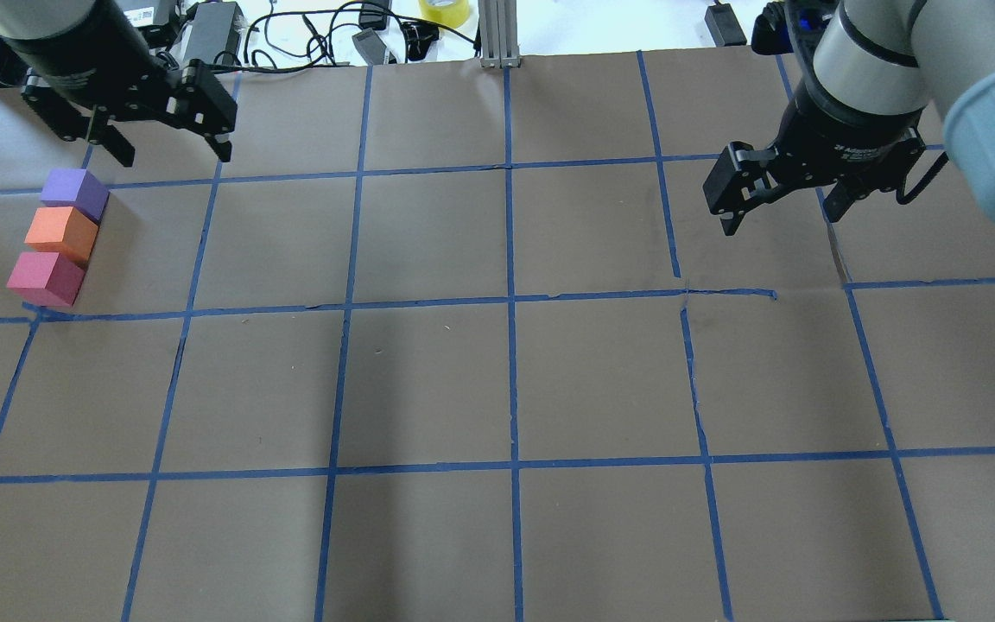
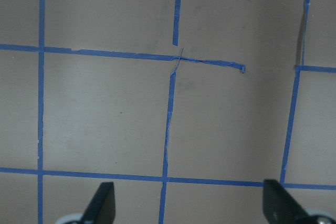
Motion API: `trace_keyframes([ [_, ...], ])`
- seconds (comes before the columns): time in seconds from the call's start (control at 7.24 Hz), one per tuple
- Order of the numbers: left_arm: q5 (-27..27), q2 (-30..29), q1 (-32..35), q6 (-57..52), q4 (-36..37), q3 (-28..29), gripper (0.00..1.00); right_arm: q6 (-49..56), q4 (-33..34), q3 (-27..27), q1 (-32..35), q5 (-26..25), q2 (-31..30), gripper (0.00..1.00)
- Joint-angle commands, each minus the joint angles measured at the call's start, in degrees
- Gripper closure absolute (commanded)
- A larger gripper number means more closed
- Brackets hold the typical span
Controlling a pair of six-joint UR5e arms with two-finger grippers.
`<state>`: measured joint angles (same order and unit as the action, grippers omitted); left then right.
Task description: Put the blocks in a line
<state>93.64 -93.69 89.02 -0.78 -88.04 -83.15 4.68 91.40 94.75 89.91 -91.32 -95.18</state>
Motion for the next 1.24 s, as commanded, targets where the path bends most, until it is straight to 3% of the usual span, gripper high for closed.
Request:
trace_keyframes([
  [0.0,0.50,0.00,2.12,2.27,0.68,-0.51,0.00,-0.02,0.10,0.00,0.00,0.00,0.00,0.00],
  [1.11,-2.23,0.44,2.38,3.15,0.94,-1.04,0.00,0.07,0.18,0.00,0.00,0.09,0.00,0.00],
])
